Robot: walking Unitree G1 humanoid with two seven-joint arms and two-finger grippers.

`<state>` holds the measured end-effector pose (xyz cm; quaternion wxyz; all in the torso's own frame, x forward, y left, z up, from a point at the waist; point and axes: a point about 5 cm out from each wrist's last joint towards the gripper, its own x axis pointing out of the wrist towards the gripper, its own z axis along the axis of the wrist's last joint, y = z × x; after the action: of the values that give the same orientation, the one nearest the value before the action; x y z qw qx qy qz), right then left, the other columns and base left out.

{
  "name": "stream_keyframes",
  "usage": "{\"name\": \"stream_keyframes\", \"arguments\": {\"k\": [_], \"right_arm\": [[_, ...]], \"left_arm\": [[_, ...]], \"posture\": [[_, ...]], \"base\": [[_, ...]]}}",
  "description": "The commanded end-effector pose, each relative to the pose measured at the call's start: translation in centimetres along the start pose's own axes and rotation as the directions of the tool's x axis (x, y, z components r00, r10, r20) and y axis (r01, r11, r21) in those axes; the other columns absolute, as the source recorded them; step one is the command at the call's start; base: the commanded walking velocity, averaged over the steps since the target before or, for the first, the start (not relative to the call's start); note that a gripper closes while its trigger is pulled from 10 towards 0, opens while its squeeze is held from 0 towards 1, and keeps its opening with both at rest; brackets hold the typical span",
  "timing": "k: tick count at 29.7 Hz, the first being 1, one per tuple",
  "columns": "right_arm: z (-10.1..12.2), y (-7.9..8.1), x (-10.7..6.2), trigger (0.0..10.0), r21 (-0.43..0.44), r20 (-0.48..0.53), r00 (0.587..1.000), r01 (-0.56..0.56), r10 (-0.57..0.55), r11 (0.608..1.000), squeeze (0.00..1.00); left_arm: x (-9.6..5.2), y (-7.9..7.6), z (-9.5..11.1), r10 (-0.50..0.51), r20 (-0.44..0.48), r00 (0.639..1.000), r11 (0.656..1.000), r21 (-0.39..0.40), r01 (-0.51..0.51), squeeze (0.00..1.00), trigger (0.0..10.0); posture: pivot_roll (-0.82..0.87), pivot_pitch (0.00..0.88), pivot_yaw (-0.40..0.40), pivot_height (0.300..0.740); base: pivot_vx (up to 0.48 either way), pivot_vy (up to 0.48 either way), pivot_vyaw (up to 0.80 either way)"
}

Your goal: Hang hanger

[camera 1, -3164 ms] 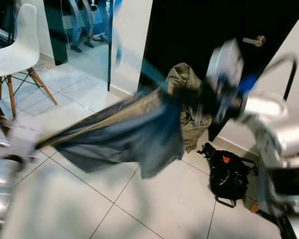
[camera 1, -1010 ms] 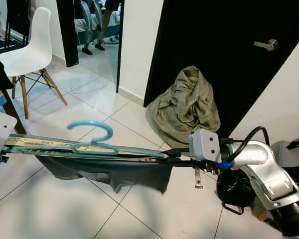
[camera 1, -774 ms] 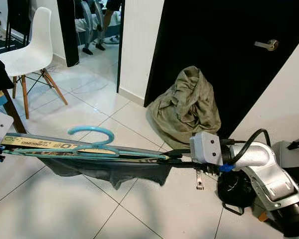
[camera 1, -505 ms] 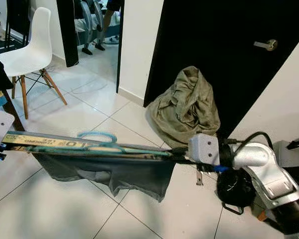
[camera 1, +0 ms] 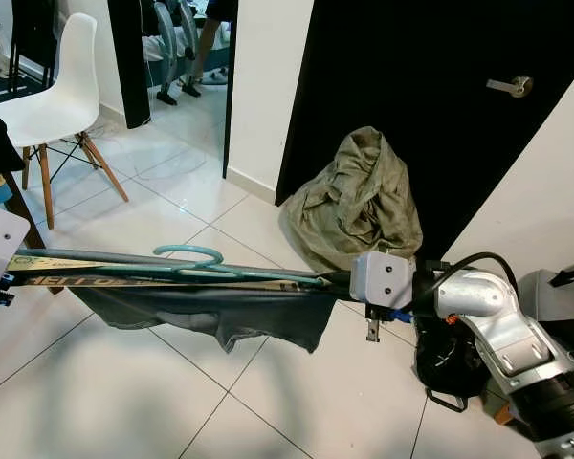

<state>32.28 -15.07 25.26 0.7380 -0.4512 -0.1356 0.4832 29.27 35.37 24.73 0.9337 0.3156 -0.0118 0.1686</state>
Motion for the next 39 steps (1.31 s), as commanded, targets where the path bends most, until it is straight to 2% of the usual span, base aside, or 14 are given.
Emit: {"name": "stream_keyframes", "arguments": {"k": [1,2,4,8,9,10,14,18,20,26,31,35,38,39], "right_arm": [[-1.1,0.6,-0.2,10.0,-0.002,-0.065,0.998,-0.007,0.007,1.0,0.0],[-1.0,1.0,0.5,10.0,-0.001,-0.061,0.998,-0.002,0.002,1.0,0.0],[-1.0,1.0,0.5,10.0,-0.001,-0.061,0.998,-0.002,0.002,1.0,0.0],[-0.6,1.5,1.9,10.0,0.022,-0.041,0.999,0.022,-0.021,1.0,0.0],[0.0,2.1,3.4,10.0,0.059,-0.01,0.999,0.05,-0.05,0.997,0.0],[0.0,2.1,3.4,10.0,0.059,-0.01,0.999,0.05,-0.05,0.997,0.0],[1.5,3.3,6.3,10.0,0.128,0.048,0.996,0.072,-0.079,0.989,0.0],[2.0,3.8,7.3,10.0,0.135,0.064,0.995,0.071,-0.081,0.988,0.0],[2.5,4.4,8.2,10.0,0.147,0.085,0.993,0.069,-0.082,0.987,0.0],[3.1,5.2,9.0,10.0,0.159,0.105,0.992,0.05,-0.067,0.986,0.0],[3.1,5.8,9.0,10.0,0.155,0.096,0.994,0.035,-0.051,0.987,0.0],[2.5,6.1,9.1,10.0,0.165,0.054,0.997,0.041,-0.05,0.985,0.0],[2.5,6.1,9.1,10.0,0.165,0.054,0.997,0.041,-0.05,0.985,0.0],[1.8,6.2,9.1,10.0,0.165,0.017,0.998,0.052,-0.056,0.985,0.0]], "left_arm": [[-0.3,0.6,-1.0,0.039,-0.052,0.998,0.999,-0.014,-0.04,0.0,10.0],[-0.2,0.5,-0.9,0.041,-0.049,0.998,0.999,-0.019,-0.042,0.0,10.0],[-0.2,0.5,-0.9,0.041,-0.049,0.998,0.999,-0.019,-0.042,0.0,10.0],[0.0,0.4,-0.6,0.047,-0.043,0.998,0.998,-0.03,-0.048,0.0,10.0],[0.2,0.3,-0.4,0.053,-0.037,0.998,0.998,-0.042,-0.055,0.0,10.0],[0.2,0.3,-0.4,0.053,-0.037,0.998,0.998,-0.042,-0.055,0.0,10.0],[0.4,-0.5,0.0,0.051,-0.03,0.998,0.996,-0.072,-0.053,0.0,10.0],[0.5,-0.9,0.1,0.047,-0.028,0.999,0.995,-0.086,-0.049,0.0,10.0],[0.5,-1.9,0.3,0.03,-0.024,0.999,0.994,-0.103,-0.032,0.0,10.0],[0.5,-3.7,0.7,-0.005,-0.011,1.0,0.991,-0.134,0.003,0.0,10.0],[0.5,-4.5,0.9,-0.02,-0.006,1.0,0.986,-0.163,0.019,0.0,10.0],[-0.1,-6.2,1.9,-0.085,0.056,0.995,0.978,-0.187,0.094,0.0,10.0],[-0.1,-6.2,1.9,-0.085,0.056,0.995,0.978,-0.187,0.094,0.0,10.0],[-0.6,-7.0,3.1,-0.145,0.147,0.978,0.962,-0.211,0.174,0.0,10.0]], "posture": [[-0.05,0.201,-0.122,0.74],[-0.05,0.201,-0.122,0.74],[-0.05,0.201,-0.122,0.74],[-0.05,0.2,-0.122,0.74],[-0.05,0.198,-0.12,0.74],[-0.05,0.198,-0.12,0.74],[-0.05,0.196,-0.122,0.74],[-0.05,0.197,-0.122,0.74],[-0.05,0.198,-0.123,0.74],[-0.05,0.203,-0.128,0.74],[-0.06,0.206,-0.129,0.74],[-0.06,0.208,-0.13,0.74],[-0.06,0.208,-0.13,0.74],[-0.06,0.21,-0.133,0.74]], "base": [[0.0,0.0,0.0],[0.0,0.0,0.0],[0.0,0.0,0.0],[0.0,0.0,0.0],[0.0,0.0,0.0],[0.0,0.0,0.0],[0.0,0.0,0.0],[0.0,0.0,0.0],[0.0,0.0,0.0],[0.0,0.0,0.0],[0.0,0.0,0.0],[0.0,0.0,0.0],[0.0,0.0,0.0],[0.0,0.0,0.0]]}}
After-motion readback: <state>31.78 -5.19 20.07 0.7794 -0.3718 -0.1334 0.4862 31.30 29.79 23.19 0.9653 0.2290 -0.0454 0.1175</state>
